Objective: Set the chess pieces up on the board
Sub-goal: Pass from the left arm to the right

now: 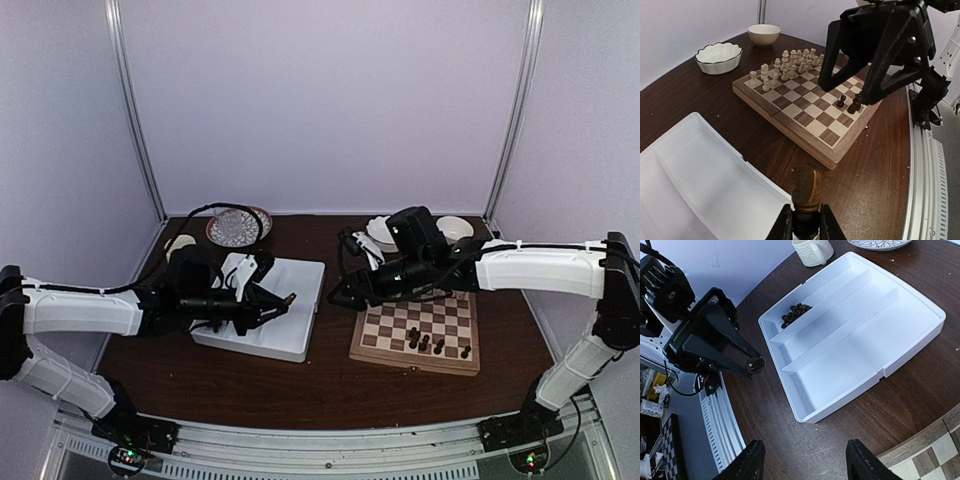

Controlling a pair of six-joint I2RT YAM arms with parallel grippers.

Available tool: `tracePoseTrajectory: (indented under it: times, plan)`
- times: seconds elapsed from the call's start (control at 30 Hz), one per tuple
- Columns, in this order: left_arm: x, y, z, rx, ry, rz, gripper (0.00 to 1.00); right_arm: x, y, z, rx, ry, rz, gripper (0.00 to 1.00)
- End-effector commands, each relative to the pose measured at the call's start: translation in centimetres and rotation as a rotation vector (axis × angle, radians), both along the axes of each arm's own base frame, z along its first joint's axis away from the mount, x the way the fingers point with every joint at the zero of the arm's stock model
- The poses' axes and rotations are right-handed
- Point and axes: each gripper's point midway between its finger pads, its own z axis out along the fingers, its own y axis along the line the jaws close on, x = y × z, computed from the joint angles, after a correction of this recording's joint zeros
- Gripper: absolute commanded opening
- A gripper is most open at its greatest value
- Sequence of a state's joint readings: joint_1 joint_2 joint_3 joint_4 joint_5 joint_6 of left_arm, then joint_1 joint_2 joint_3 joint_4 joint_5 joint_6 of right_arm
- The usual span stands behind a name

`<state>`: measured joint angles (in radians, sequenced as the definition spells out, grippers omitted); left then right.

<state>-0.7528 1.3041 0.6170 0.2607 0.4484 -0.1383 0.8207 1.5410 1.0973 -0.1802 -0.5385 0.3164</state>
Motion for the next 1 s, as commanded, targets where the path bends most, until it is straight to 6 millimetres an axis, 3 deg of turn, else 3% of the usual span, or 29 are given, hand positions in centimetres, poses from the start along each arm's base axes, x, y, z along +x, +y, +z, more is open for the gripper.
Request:
tracePoseTrajectory:
  times: [0.0,0.17,0.7,0.87,0.97]
  plan:
    - [1.6,-0.2,0.3,0.101,-0.169,0.119,0.02,-0.5,1.9,1.8,0.097,0.028,0.046,0.6]
    - [2.1,0.1,0.1,0.234,-0.403,0.237,0.02,-0.8,2.5,1.9,0.149,0.068,0.047,0.6]
    - [1.5,-0.5,0.3,0.232,-0.467,0.213,0.01,-0.7,2.6,1.1,0.135,0.074,-0.005,0.61]
    - [1.4,-0.3,0.7,0.217,-0.472,0.224,0.01,-0.3,1.4,2.1,0.138,0.027,-0.068,0.62]
    - [1.3,0.0,1.1,0.201,-0.472,0.23,0.01,-0.1,1.1,3.9,0.185,0.017,-0.102,0.63]
